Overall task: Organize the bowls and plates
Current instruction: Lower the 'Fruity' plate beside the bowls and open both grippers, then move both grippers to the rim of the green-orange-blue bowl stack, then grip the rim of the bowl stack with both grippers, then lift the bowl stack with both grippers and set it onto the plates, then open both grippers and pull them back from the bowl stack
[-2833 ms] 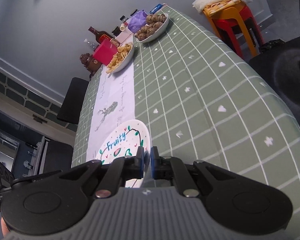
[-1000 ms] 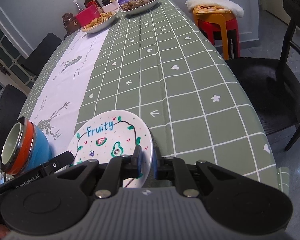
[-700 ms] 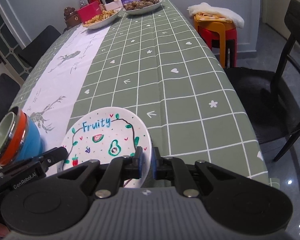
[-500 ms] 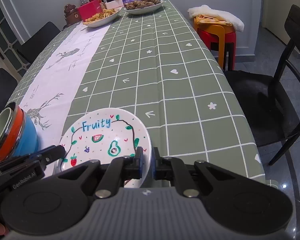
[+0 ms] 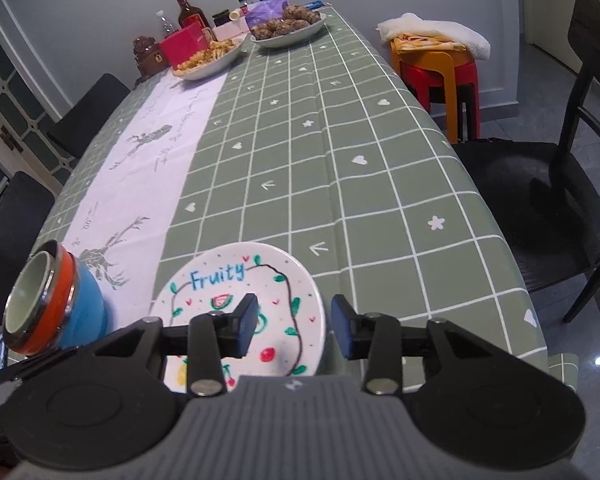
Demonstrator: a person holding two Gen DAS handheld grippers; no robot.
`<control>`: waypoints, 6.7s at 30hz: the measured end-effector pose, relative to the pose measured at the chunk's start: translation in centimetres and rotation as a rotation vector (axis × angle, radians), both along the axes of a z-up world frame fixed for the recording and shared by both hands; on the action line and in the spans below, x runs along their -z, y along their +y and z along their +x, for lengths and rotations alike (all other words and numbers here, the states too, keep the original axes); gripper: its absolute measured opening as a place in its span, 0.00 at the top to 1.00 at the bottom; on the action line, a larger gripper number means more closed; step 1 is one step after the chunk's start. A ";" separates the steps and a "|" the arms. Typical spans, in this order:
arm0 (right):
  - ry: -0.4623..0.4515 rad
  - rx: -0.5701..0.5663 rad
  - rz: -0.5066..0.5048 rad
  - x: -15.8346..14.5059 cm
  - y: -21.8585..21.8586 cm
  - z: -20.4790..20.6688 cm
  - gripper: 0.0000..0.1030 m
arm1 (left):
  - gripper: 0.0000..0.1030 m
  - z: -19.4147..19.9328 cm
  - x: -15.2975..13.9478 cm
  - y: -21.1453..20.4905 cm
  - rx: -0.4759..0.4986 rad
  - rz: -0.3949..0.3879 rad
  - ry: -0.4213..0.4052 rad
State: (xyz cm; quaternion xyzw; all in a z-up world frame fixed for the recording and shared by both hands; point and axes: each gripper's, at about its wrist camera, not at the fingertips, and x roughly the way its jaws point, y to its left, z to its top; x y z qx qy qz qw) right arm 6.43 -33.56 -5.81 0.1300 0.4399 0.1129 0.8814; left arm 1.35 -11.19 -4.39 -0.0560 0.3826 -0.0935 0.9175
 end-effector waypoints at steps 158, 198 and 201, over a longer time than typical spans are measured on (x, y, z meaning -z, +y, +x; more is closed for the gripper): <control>0.385 0.166 0.436 1.9 -2.2 2.1 0.46 | 0.44 7.2 2.0 3.8 -0.109 -0.606 0.458; -0.077 0.151 0.276 -4.4 -1.6 -1.4 0.21 | 0.20 1.3 -8.6 4.4 -0.124 -0.183 -0.053; -0.199 0.122 0.237 -5.6 -1.1 -2.8 0.21 | 0.19 -0.3 -10.1 5.0 -0.117 -0.141 -0.132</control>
